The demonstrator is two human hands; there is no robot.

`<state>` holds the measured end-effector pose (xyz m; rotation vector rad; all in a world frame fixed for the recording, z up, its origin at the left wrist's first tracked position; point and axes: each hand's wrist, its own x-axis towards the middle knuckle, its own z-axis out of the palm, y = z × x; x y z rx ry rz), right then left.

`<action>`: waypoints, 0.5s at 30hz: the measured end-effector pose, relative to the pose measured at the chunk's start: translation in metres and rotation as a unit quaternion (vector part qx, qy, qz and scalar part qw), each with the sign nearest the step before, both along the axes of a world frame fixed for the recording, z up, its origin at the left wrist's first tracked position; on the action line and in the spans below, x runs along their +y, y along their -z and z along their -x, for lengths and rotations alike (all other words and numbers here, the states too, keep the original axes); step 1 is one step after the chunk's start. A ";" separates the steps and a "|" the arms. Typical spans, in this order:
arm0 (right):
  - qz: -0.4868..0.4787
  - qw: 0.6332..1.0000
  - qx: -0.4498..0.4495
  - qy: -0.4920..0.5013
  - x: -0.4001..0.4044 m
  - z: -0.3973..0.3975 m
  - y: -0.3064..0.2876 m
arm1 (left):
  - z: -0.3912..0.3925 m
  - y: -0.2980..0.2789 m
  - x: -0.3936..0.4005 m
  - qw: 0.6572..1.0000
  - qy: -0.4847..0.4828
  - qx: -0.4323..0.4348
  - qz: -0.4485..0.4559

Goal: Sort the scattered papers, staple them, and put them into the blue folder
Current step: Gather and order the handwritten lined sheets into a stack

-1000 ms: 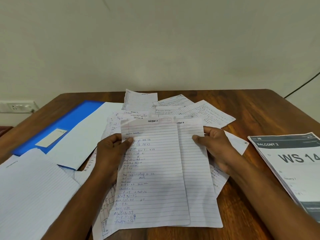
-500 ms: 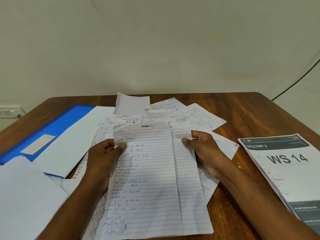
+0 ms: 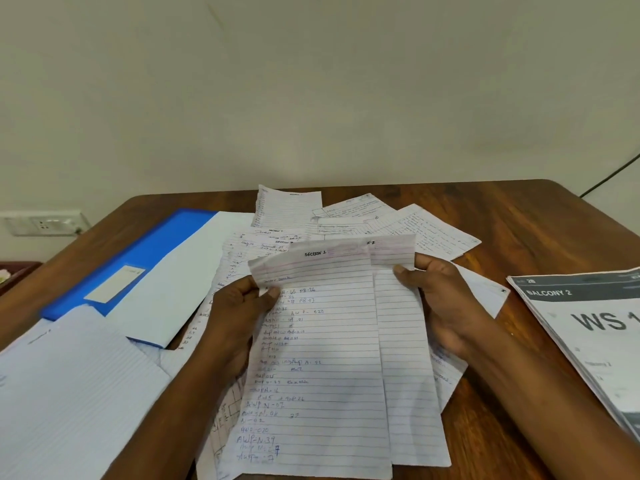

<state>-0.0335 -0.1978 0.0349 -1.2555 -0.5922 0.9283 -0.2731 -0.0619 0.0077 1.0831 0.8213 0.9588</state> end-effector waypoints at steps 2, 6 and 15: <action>-0.006 1.000 0.003 0.003 -0.001 0.000 -0.001 | 0.001 0.001 0.001 1.000 0.006 0.001 0.001; -0.016 1.000 0.010 0.021 -0.003 0.001 -0.003 | 0.000 -0.001 0.001 1.000 0.012 0.003 0.004; -0.036 0.998 -0.001 0.054 -0.003 0.008 -0.004 | -0.004 0.003 -0.001 1.000 0.023 0.007 -0.007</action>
